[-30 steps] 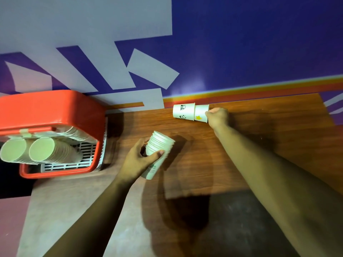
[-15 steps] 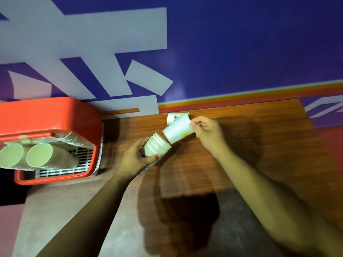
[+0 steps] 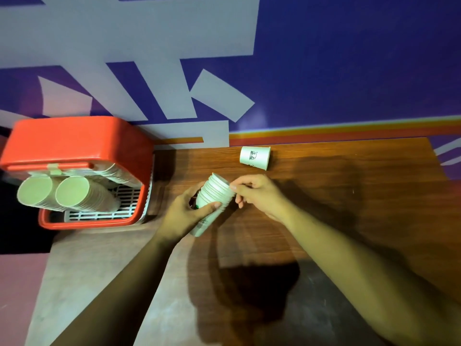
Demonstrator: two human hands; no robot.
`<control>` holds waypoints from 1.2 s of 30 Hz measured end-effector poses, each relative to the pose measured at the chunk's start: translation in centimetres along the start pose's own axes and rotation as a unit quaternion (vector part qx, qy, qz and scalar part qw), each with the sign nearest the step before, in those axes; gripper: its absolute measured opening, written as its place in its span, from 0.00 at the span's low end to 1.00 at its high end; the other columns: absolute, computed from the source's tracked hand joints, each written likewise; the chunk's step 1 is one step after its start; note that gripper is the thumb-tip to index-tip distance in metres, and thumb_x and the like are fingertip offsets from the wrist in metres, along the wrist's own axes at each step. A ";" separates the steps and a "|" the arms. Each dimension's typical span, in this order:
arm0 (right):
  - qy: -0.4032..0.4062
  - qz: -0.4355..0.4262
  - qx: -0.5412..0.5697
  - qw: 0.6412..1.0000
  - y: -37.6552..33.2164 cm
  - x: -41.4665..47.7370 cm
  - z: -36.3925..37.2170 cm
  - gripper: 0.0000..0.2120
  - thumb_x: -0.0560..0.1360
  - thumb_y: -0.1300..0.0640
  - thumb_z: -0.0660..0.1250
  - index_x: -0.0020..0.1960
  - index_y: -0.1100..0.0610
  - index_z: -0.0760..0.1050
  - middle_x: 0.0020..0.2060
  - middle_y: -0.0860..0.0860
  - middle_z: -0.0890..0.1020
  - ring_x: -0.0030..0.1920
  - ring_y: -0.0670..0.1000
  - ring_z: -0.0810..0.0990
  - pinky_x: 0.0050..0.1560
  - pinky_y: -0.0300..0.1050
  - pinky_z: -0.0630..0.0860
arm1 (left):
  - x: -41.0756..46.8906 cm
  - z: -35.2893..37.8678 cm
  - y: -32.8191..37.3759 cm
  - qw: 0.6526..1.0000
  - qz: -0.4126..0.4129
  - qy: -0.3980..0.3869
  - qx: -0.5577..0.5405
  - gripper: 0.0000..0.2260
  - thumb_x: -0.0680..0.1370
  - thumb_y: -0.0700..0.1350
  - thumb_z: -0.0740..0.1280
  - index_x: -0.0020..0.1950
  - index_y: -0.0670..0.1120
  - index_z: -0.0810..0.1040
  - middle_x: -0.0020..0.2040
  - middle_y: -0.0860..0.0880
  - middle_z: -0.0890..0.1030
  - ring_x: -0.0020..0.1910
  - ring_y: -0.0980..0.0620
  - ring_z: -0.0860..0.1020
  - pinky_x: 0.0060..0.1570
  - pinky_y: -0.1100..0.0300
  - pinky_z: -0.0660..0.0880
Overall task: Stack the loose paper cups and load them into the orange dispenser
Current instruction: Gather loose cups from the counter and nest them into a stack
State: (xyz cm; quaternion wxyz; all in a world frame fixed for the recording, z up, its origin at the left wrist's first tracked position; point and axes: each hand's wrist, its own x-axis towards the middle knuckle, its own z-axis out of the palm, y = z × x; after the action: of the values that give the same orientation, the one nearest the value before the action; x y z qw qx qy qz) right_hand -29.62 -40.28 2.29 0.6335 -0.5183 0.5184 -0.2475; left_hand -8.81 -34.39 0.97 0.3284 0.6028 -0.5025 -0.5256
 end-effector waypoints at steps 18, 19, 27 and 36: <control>0.282 0.095 -0.141 0.944 3.9 9.3 -4.7 0.07 0.75 0.59 0.70 0.44 0.64 0.79 0.46 0.59 0.84 0.41 0.56 0.82 0.43 0.52 0.79 | -2.0 -1.9 -2.5 0.997 -0.054 0.058 -0.016 0.23 0.71 0.49 0.78 0.65 0.55 0.77 0.56 0.56 0.84 0.56 0.55 0.82 0.56 0.55 0.80; 0.257 0.073 -0.143 0.953 3.1 8.3 -4.2 0.07 0.76 0.60 0.68 0.46 0.64 0.79 0.44 0.59 0.84 0.37 0.54 0.81 0.39 0.52 0.79 | -2.1 -2.1 -2.7 0.996 -0.059 0.059 -0.017 0.24 0.71 0.50 0.79 0.65 0.55 0.77 0.57 0.55 0.84 0.56 0.54 0.82 0.57 0.52 0.80; 0.076 -0.081 -0.111 0.988 -3.2 0.7 1.8 0.07 0.74 0.64 0.69 0.51 0.60 0.82 0.39 0.59 0.83 0.32 0.49 0.76 0.30 0.42 0.75 | -4.5 -4.8 -1.7 0.999 -0.018 0.048 0.015 0.27 0.69 0.48 0.80 0.66 0.53 0.77 0.59 0.55 0.83 0.60 0.56 0.80 0.62 0.56 0.76; 0.008 -0.148 -0.203 0.968 -5.2 -4.2 12.7 0.07 0.75 0.59 0.70 0.52 0.57 0.84 0.49 0.50 0.83 0.49 0.43 0.80 0.53 0.36 0.75 | -9.4 -10.2 -1.1 0.998 0.024 0.052 -0.029 0.25 0.68 0.49 0.81 0.62 0.59 0.78 0.58 0.52 0.83 0.58 0.52 0.81 0.58 0.58 0.77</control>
State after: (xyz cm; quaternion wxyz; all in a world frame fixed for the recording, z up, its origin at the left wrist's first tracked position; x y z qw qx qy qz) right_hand -18.27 -33.36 7.74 0.4674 -0.7046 0.4807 -0.2325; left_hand 1.88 -26.51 5.12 0.3843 0.6072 -0.4836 -0.4998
